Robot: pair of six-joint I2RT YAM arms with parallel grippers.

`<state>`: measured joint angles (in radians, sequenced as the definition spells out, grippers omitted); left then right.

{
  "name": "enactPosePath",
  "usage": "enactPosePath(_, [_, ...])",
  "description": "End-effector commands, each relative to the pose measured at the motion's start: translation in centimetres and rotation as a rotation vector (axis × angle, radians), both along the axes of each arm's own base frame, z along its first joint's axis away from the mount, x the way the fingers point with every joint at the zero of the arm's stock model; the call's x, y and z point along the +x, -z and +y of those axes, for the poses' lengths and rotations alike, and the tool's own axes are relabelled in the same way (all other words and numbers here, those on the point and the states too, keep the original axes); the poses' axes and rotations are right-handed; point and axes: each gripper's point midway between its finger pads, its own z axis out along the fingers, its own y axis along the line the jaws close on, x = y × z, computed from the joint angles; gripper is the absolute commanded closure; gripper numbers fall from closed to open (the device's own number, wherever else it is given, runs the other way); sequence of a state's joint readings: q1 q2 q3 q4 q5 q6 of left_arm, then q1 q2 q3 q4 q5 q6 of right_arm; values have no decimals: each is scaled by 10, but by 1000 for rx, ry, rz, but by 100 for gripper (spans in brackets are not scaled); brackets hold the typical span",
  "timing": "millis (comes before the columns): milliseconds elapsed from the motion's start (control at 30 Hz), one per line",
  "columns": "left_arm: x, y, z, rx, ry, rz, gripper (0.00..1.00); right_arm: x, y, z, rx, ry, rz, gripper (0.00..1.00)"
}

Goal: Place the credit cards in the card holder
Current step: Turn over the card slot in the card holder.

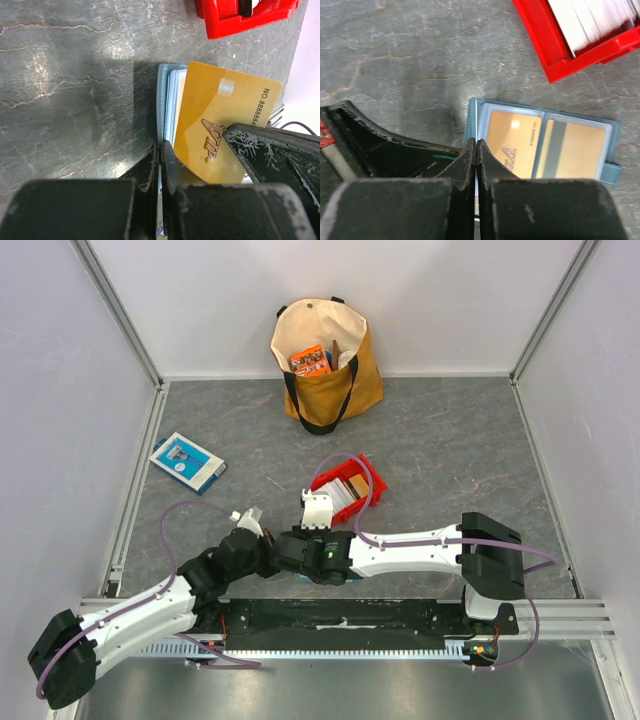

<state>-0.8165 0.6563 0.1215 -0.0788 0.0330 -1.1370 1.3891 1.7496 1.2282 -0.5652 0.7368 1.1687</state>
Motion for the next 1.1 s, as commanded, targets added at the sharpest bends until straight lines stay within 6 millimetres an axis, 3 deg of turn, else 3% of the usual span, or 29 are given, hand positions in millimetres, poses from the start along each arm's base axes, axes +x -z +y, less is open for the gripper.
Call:
enactPosePath(0, [4, -14, -6, -43, 5, -35, 98, 3, -23, 16, 124, 1, -23, 100])
enactPosePath(633, [5, -11, -5, -37, -2, -30, 98, 3, -6, -3, 79, 31, -26, 100])
enactPosePath(867, [5, -9, -3, -25, -5, -27, 98, 5, -22, -7, 98, 26, -52, 100])
enactPosePath(1067, [4, -9, -4, -22, -3, -25, 98, 2, -16, -9, 83, 15, -38, 100])
